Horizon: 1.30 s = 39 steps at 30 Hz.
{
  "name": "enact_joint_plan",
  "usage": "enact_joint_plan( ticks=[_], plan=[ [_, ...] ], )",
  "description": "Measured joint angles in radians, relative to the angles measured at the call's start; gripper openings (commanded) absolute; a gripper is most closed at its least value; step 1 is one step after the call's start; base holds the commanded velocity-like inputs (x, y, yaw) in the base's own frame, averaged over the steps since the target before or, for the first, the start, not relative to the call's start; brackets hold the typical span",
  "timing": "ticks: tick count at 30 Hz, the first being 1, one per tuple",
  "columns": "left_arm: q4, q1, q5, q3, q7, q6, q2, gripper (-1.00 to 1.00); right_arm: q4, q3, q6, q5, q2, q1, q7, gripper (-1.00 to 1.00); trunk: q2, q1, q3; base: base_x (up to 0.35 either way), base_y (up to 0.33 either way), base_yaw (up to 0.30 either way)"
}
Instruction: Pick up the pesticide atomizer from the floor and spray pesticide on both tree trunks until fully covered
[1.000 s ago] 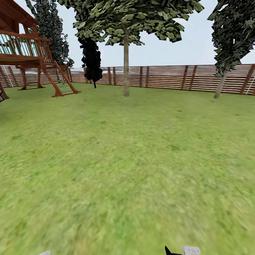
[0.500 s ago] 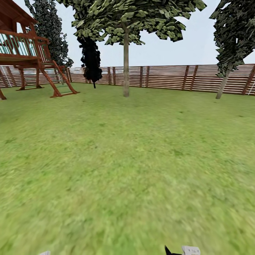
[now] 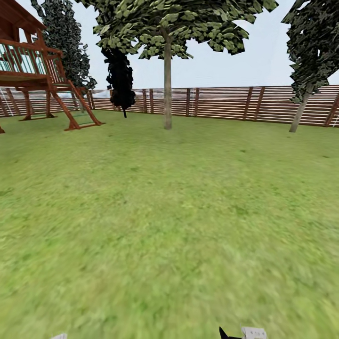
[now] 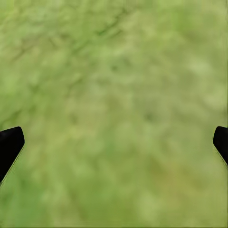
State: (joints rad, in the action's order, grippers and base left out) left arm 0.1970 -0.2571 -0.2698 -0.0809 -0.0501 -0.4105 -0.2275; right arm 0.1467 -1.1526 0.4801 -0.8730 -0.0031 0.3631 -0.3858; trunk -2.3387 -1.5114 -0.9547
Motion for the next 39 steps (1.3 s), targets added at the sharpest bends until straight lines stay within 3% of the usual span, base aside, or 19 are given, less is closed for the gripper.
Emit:
enact_joint_plan(
  ticks=[39],
  plan=[
    [0.0,0.0,0.0,-0.001,0.0,0.0,0.0,-1.0,0.0,0.0,0.0,0.001,0.0,0.0,0.0,1.0,0.0,0.0,0.0,0.339,0.0,0.0]
  ],
)
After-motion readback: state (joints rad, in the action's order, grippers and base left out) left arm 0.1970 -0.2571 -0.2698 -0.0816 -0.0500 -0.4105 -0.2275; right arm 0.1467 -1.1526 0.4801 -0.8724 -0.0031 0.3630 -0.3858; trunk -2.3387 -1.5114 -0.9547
